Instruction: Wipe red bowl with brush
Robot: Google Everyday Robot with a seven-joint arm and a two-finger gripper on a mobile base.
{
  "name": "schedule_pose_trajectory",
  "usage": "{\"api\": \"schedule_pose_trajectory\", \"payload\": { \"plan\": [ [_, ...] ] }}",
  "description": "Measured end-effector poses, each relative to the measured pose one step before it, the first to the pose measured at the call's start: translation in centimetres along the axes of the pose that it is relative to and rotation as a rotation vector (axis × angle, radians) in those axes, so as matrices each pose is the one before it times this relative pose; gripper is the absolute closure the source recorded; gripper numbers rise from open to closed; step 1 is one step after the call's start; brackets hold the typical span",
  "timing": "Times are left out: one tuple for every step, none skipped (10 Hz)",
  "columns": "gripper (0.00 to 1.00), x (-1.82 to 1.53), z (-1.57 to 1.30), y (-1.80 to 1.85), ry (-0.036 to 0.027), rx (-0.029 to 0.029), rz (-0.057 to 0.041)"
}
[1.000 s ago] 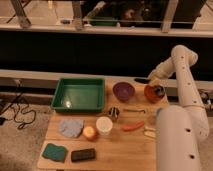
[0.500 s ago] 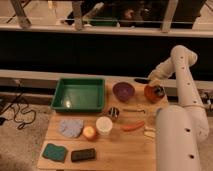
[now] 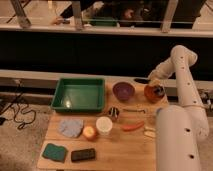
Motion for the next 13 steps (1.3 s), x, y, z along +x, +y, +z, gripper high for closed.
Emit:
{"api": "schedule_pose_trajectory", "payload": {
  "plan": [
    [1.00, 0.001, -0.001, 0.002, -0.00004, -0.00003, 0.00005],
    [1.00, 0.009, -0.001, 0.001, 0.00017, 0.00001, 0.00005],
    [1.00, 0.013, -0.016, 0.000, 0.00010, 0.00021, 0.00018],
    [1.00, 0.005, 0.004, 0.005, -0.00001, -0.00010, 0.00005],
    [1.00, 0.000, -0.005, -0.002, 0.00003, 0.00009, 0.00000],
    [1.00, 0.008, -0.001, 0.001, 0.00004, 0.00005, 0.00008],
    [1.00, 0.011, -0.009, 0.000, 0.00003, 0.00018, 0.00015],
    [1.00, -0.004, -0.006, -0.004, -0.00003, 0.00012, -0.00003],
    [1.00, -0.014, -0.032, -0.026, -0.00096, 0.00108, 0.00028],
    [1.00, 0.091, -0.018, -0.131, -0.00344, 0.00510, -0.00474],
    [1.00, -0.493, 0.584, 0.053, -0.00777, -0.01494, -0.01672],
    [1.00, -0.602, 0.422, -0.191, -0.00482, -0.00336, -0.01066],
    [1.00, -1.023, 0.883, -0.206, -0.00660, -0.00908, -0.01638]
  ]
}}
